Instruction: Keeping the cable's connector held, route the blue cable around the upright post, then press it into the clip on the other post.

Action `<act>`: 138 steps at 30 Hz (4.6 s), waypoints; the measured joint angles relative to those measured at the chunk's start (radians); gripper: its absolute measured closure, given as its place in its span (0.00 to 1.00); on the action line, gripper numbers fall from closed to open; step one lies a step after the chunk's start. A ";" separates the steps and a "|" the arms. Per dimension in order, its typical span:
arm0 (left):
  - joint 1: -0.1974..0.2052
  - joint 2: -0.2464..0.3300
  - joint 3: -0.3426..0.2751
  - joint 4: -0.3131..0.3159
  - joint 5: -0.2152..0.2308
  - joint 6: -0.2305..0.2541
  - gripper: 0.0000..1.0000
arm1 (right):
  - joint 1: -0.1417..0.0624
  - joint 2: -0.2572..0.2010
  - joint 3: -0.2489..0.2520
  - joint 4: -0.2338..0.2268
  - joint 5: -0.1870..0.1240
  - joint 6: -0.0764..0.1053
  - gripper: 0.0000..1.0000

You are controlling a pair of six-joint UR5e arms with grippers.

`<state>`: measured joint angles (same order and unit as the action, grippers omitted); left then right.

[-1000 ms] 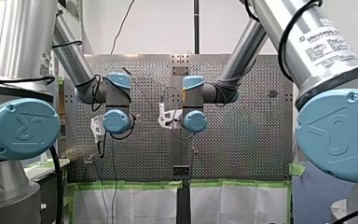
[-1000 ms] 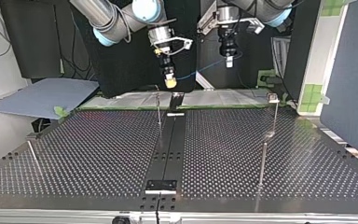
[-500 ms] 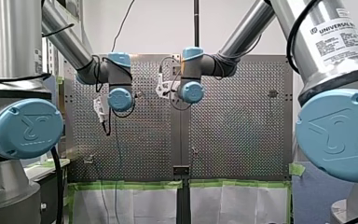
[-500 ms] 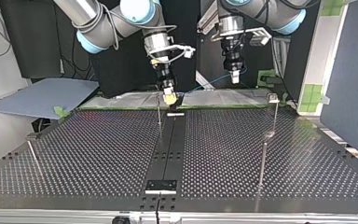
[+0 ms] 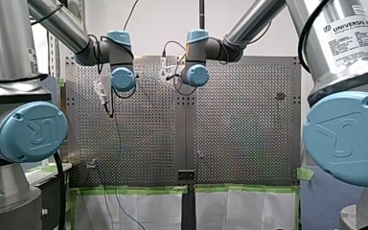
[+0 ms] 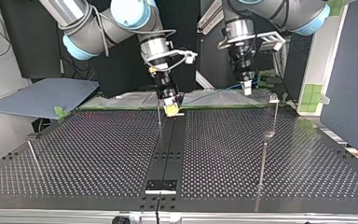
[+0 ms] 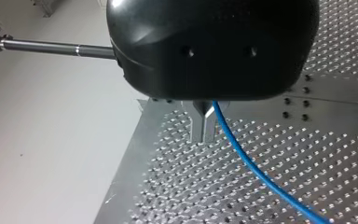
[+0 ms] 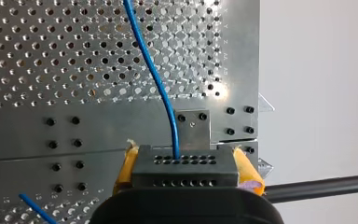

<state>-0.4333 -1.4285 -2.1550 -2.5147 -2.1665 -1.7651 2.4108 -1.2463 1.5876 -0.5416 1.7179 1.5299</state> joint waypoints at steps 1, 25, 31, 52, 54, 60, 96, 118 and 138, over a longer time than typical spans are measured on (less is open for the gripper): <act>0.004 0.002 0.010 -0.011 0.002 0.004 1.00 | -0.001 0.000 -0.008 0.012 -0.002 0.000 1.00; 0.079 0.006 0.209 -0.230 0.069 0.017 1.00 | -0.038 0.001 -0.168 0.197 -0.059 0.024 1.00; 0.096 0.029 0.265 -0.261 0.074 0.017 1.00 | -0.047 0.004 -0.229 0.239 -0.068 0.032 1.00; 0.219 -0.021 0.431 -0.306 0.173 -0.004 1.00 | -0.058 0.070 -0.415 0.309 -0.097 0.053 1.00; 0.239 -0.022 0.434 -0.306 0.192 -0.005 1.00 | -0.055 0.083 -0.429 0.312 -0.102 0.053 1.00; 0.304 -0.052 0.438 -0.304 0.258 -0.005 1.00 | -0.047 0.131 -0.475 0.315 -0.113 0.053 1.00; 0.496 -0.223 0.485 -0.281 0.502 -0.040 1.00 | -0.082 0.239 -0.520 0.303 -0.141 0.046 1.00; 0.501 -0.306 0.516 -0.277 0.550 -0.095 1.00 | -0.101 0.281 -0.521 0.304 -0.150 0.032 1.00; 0.477 -0.325 0.516 -0.329 0.511 -0.248 0.63 | -0.085 0.310 -0.452 0.317 -0.142 0.008 1.00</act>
<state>0.0440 -1.7536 -1.6394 -2.8440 -1.6560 -2.0134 2.3254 -0.9367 1.1353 -0.2247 1.5763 1.5376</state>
